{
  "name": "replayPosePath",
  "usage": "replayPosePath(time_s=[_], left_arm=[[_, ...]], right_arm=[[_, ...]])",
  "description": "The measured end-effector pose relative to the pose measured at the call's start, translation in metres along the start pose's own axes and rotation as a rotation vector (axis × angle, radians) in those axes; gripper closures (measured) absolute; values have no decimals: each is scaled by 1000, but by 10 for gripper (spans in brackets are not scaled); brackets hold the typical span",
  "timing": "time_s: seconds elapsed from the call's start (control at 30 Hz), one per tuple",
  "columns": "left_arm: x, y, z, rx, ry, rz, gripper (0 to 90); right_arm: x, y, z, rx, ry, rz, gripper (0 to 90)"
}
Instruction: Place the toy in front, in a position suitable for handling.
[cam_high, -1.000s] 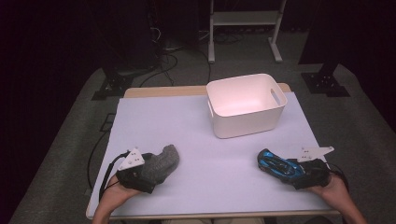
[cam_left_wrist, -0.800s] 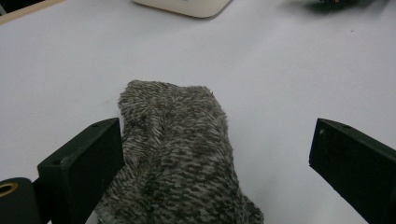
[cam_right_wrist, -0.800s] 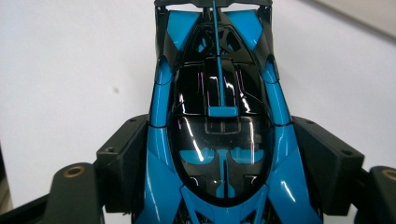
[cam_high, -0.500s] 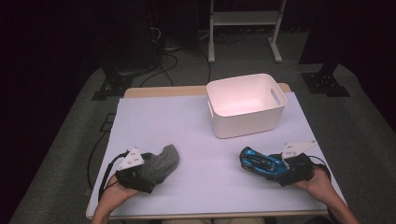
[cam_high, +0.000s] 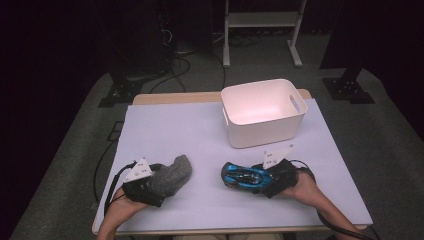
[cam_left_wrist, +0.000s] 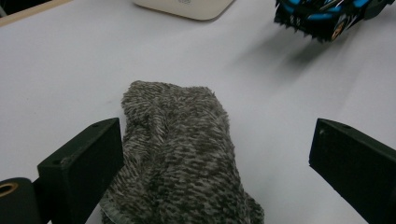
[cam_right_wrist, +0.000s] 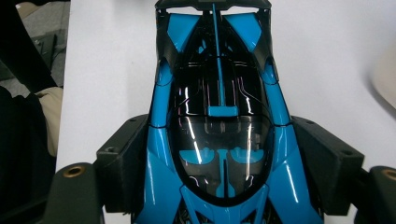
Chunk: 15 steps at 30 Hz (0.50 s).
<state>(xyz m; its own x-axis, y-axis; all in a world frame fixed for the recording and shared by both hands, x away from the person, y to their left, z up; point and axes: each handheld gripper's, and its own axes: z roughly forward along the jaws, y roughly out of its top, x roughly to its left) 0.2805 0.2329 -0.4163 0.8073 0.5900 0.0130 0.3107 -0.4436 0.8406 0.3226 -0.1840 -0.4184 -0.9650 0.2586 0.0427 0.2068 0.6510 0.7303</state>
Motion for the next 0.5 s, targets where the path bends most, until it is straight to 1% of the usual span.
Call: replayPosePath(time_s=[0.1,0.13,0.17,0.23,0.27,0.37,0.47,0.5], left_arm=[[0,0,1,5,-3,0,22],[0,0,1,5,-3,0,22],[0,-1,1,8,-3,1,22],[0,-1,1,5,-5,0,22],[0,-1,1,4,-6,-1,22],[0,-1,2,10,-9,0,22],[-1,-1,2,13,-14,2,30],[-1,-1,2,14,-16,2,33]], right_arm=[[1,8,16,19,27,-24,243],[1,8,16,19,27,-24,243],[1,12,25,28,47,-30,243],[2,14,31,39,55,-42,243],[2,15,35,46,62,-57,243],[3,16,41,57,78,-68,243],[3,16,45,68,80,-70,243],[3,15,48,75,92,-73,242]])
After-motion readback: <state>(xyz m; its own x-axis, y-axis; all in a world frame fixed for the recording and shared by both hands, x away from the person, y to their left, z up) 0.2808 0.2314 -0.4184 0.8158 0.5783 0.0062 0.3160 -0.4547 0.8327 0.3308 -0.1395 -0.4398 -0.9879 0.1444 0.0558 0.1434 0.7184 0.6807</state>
